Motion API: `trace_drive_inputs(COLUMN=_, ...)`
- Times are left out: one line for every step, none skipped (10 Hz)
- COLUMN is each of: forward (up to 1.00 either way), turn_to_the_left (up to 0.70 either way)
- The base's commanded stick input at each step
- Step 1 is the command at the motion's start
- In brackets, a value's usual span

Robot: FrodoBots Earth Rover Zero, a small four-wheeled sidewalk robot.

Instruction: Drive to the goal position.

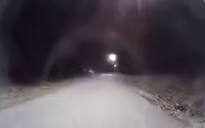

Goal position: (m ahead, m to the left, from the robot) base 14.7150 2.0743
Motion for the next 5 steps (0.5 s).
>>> trace_drive_inputs(forward=1.0, turn_to_the_left=0.0)
trace_drive_inputs(forward=1.0, turn_to_the_left=0.0)
trace_drive_inputs(forward=1.0, turn_to_the_left=0.0)
trace_drive_inputs(forward=1.0, turn_to_the_left=0.0)
trace_drive_inputs(forward=1.0, turn_to_the_left=0.0)
